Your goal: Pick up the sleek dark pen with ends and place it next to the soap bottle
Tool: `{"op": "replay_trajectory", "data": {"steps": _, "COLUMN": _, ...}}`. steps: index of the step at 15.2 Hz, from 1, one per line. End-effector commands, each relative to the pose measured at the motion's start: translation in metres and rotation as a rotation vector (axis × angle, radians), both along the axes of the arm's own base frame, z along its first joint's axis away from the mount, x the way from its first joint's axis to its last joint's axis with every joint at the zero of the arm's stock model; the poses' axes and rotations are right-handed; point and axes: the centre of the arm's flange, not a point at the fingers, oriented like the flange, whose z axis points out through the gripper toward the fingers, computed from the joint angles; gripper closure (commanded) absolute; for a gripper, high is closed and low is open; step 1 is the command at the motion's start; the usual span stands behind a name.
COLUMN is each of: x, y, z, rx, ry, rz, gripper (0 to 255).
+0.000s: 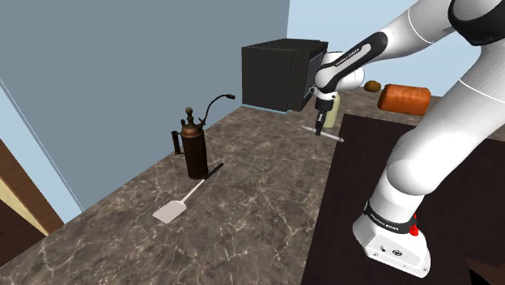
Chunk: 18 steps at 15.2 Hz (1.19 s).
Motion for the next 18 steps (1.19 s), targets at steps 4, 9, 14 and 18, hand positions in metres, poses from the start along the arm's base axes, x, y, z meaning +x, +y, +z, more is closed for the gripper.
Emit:
{"op": "replay_trajectory", "data": {"steps": 4, "x": 0.000, "y": 0.001, "z": -0.005, "rx": 0.000, "ry": 0.000, "rz": 0.000, "gripper": 255}}
{"op": "replay_trajectory", "data": {"steps": 9, "x": 0.000, "y": 0.001, "z": -0.004, "rx": 0.000, "ry": 0.000, "rz": 0.000, "gripper": 0}}
{"op": "replay_trajectory", "data": {"steps": 14, "x": 0.000, "y": 0.000, "z": 0.009, "rx": 0.000, "ry": 0.000, "rz": 0.000, "gripper": 0}}
{"op": "replay_trajectory", "data": {"steps": 18, "x": 0.001, "y": -0.001, "z": 0.045, "rx": 0.000, "ry": 0.000, "rz": 0.000, "gripper": 0}}
